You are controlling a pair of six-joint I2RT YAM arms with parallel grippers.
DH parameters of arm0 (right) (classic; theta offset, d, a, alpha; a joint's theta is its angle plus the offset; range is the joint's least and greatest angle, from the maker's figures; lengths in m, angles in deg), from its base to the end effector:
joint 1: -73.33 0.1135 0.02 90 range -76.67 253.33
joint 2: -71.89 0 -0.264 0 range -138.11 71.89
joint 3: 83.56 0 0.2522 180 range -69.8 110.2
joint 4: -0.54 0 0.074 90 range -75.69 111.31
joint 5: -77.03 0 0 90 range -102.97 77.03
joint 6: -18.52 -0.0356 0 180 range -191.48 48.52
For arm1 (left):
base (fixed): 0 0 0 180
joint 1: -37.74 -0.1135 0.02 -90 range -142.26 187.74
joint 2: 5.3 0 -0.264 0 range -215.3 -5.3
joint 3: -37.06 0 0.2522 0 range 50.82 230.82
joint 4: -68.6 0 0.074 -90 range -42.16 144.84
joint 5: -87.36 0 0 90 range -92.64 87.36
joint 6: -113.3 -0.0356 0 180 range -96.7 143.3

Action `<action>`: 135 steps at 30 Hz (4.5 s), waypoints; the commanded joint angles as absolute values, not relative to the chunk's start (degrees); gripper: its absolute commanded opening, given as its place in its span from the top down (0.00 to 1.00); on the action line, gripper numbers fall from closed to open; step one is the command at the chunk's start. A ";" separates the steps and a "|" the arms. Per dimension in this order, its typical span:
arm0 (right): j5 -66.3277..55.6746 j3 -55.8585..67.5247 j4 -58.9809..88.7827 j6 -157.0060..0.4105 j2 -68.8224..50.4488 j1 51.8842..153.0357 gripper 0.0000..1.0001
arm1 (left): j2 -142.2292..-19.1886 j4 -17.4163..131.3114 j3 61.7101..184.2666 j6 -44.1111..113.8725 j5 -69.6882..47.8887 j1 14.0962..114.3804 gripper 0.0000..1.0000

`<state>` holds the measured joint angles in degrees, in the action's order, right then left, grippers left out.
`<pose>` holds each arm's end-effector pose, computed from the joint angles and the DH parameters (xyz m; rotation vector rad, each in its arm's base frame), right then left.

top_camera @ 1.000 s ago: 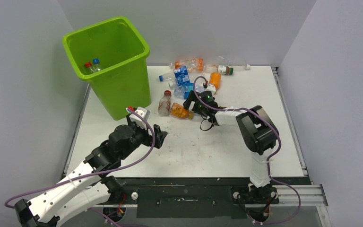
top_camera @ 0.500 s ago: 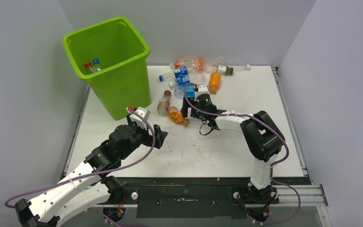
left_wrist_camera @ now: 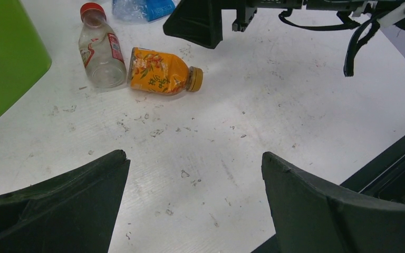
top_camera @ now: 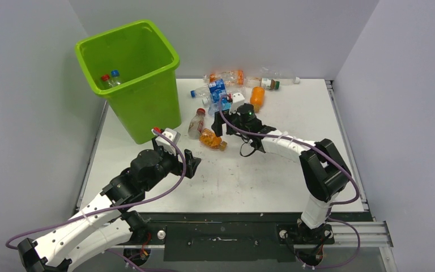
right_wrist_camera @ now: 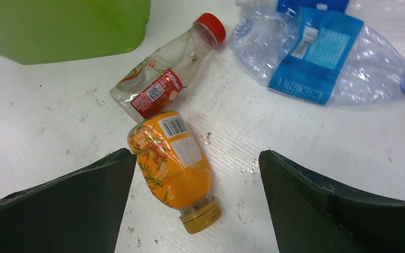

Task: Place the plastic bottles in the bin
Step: Pick up the plastic bottle at the center of the board, then place the plastic bottle in the trash bin.

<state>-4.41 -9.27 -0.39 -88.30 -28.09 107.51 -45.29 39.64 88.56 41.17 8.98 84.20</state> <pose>0.3215 0.2247 0.2184 -0.4102 2.0305 0.7099 0.1214 -0.1174 0.3008 0.3325 1.8813 -0.5802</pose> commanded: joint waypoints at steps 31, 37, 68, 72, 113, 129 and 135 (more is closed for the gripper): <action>-5.95 5.80 13.89 -75.24 -41.68 114.14 0.46 | -45.69 42.65 89.05 42.07 8.05 84.41 0.04; -10.75 -7.18 1.57 -84.53 -27.04 113.54 0.64 | -43.66 44.21 88.28 42.10 9.73 84.51 0.04; 1.49 -44.14 -58.30 -135.02 12.02 113.98 0.95 | -59.79 96.83 84.78 61.74 -18.70 85.46 0.04; 3.01 -43.47 -59.65 -136.16 10.67 114.25 0.95 | -61.51 95.65 86.49 60.86 -17.88 85.84 0.04; -6.54 -19.68 13.49 -92.70 35.83 114.12 0.10 | -46.38 61.27 104.28 34.19 4.71 88.19 1.00; -42.57 -36.96 28.57 -104.27 47.65 114.21 0.10 | -66.51 44.57 137.42 25.69 30.50 57.89 1.00; -42.61 -37.58 32.40 -108.04 45.84 114.22 0.10 | -77.86 38.65 145.33 44.83 17.89 41.03 1.00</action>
